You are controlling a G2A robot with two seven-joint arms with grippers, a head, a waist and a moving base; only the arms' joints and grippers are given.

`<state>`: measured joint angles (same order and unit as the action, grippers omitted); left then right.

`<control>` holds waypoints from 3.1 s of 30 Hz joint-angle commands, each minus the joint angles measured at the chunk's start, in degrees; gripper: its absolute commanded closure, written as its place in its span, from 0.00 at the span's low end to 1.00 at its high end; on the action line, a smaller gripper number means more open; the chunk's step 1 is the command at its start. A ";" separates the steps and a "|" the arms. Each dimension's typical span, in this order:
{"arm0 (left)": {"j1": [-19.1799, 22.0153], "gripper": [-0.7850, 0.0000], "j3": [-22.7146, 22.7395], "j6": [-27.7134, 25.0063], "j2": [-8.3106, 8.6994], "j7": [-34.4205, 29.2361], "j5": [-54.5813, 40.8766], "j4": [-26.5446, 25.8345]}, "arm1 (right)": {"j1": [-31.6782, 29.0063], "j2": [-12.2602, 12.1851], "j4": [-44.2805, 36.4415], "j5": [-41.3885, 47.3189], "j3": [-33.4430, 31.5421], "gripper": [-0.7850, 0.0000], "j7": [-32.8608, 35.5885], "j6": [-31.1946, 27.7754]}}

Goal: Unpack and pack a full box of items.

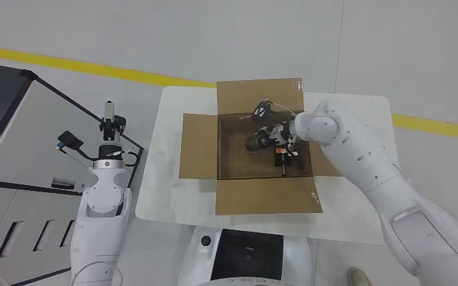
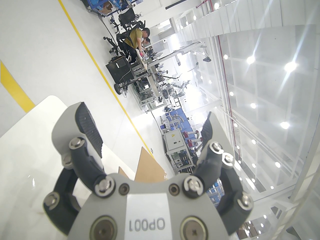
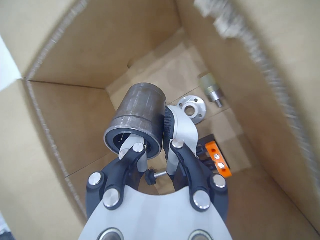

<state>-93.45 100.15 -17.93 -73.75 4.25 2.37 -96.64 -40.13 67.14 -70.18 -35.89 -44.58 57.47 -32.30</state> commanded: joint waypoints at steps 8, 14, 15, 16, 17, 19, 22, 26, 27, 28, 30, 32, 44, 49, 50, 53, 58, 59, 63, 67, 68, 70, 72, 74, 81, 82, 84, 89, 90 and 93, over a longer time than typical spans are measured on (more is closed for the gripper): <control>0.00 0.00 0.00 0.00 0.00 0.00 0.00 0.00 | -42.62 -10.77 -62.94 -8.07 -46.35 1.00 19.22 17.70; 0.00 0.00 0.00 0.00 0.00 0.00 0.00 0.00 | -65.67 -10.19 -64.47 -8.54 -71.81 1.00 10.32 19.85; 0.00 0.00 0.00 0.00 0.00 0.00 0.00 0.00 | -70.24 -9.62 -64.47 -6.99 -76.15 1.00 7.68 20.35; 0.00 0.00 0.00 0.00 0.00 0.00 0.00 0.00 | -74.79 -8.91 -64.47 -5.96 -80.72 1.00 5.22 21.64; 0.00 0.00 0.00 0.00 0.00 0.00 0.00 0.00 | -77.95 -8.31 -64.47 -4.47 -85.06 1.00 3.35 22.22; 0.00 0.00 0.00 0.00 0.00 0.00 0.00 0.00 | -84.30 -6.95 -64.43 -0.04 -90.68 1.00 1.08 22.59; 0.00 0.00 0.00 0.00 0.00 0.00 0.00 0.00 | -86.27 -6.55 -63.55 1.98 -91.48 1.00 0.33 21.23; 0.00 0.00 0.00 0.00 0.00 0.00 0.00 0.00 | -86.27 -6.55 -63.55 1.98 -91.48 1.00 0.33 21.23; 0.00 0.00 0.00 0.00 0.00 0.00 0.00 0.00 | -86.27 -6.55 -63.55 1.98 -91.48 1.00 0.33 21.23; 0.00 0.00 0.00 0.00 0.00 0.00 0.00 0.00 | -86.27 -6.55 -63.55 1.98 -91.48 1.00 0.33 21.23; 0.00 0.00 0.00 0.00 0.00 0.00 0.00 0.00 | -86.27 -6.55 -63.55 1.98 -91.48 1.00 0.33 21.23; 0.00 0.00 0.00 0.00 0.00 0.00 0.00 0.00 | -86.27 -6.55 -63.55 1.98 -91.48 1.00 0.33 21.23; 0.00 0.00 0.00 0.00 0.00 0.00 0.00 0.00 | -86.27 -6.55 -63.55 1.98 -91.48 1.00 0.33 21.23; 0.00 0.00 0.00 0.00 0.00 0.00 0.00 0.00 | -86.27 -6.55 -63.55 1.98 -91.48 1.00 0.33 21.23; 0.00 0.00 0.00 0.00 0.00 0.00 0.00 0.00 | -86.27 -6.55 -63.55 1.98 -91.48 1.00 0.33 21.23; 0.00 0.00 0.00 0.00 0.00 0.00 0.00 0.00 | -86.27 -6.55 -63.55 1.98 -91.48 1.00 0.33 21.23; 0.00 0.00 0.00 0.00 0.00 0.00 0.00 0.00 | -86.27 -6.55 -63.55 1.98 -91.48 1.00 0.33 21.23; 0.00 0.00 0.00 0.00 0.00 0.00 0.00 0.00 | -86.27 -6.55 -63.55 1.98 -91.48 1.00 0.33 21.23; 0.00 0.00 0.00 0.00 0.00 0.00 0.00 0.00 | -86.27 -6.55 -63.55 1.98 -91.48 1.00 0.33 21.23; 0.00 0.00 0.00 0.00 0.00 0.00 0.00 0.00 | -85.94 -6.54 -63.32 1.48 -91.20 1.00 -0.67 21.35; 0.00 0.00 0.00 0.00 0.00 0.00 0.00 0.00 | -85.87 -6.54 -63.51 -0.24 -90.71 1.00 -1.54 21.29; 0.00 0.00 0.00 0.00 0.00 0.00 0.00 0.00 | -85.95 -6.52 -63.89 -2.77 -89.14 1.00 -2.19 21.75; 0.00 0.00 0.00 0.00 0.00 0.00 0.00 0.00 | -85.56 -6.58 -63.36 -5.24 -87.71 1.00 -2.69 22.20; 0.00 0.00 0.00 0.00 0.00 0.00 0.00 0.00 | -84.47 -6.75 -61.22 -6.42 -85.50 1.00 -1.63 23.19; 0.00 0.00 0.00 0.00 0.00 0.00 0.00 0.00 | -73.13 -8.17 -48.77 -8.61 -75.09 1.00 5.03 25.47; 0.00 0.00 0.00 0.00 0.00 0.00 0.00 0.00 | -71.09 -8.38 -46.97 -9.66 -73.64 1.00 5.61 25.51; 0.00 0.00 0.00 0.00 0.00 0.00 0.00 0.00 | -67.08 -8.72 -43.03 -11.88 -70.47 1.00 6.47 26.04; 0.00 0.00 0.00 0.00 0.00 0.00 0.00 0.00 | -58.64 -9.15 -34.94 -15.93 -64.36 1.00 7.44 27.85; 0.00 0.00 0.00 0.00 0.00 0.00 0.00 0.00 | -57.24 -9.19 -33.59 -16.30 -63.36 1.00 7.52 28.01; 0.00 0.00 0.00 0.00 0.00 0.00 0.00 0.00 | -53.84 -9.24 -30.02 -17.39 -60.64 1.00 7.85 28.60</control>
<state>-93.45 100.15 -17.93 -73.75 4.25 2.37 -96.64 -95.08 57.90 -101.34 -53.09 -106.07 65.23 -3.91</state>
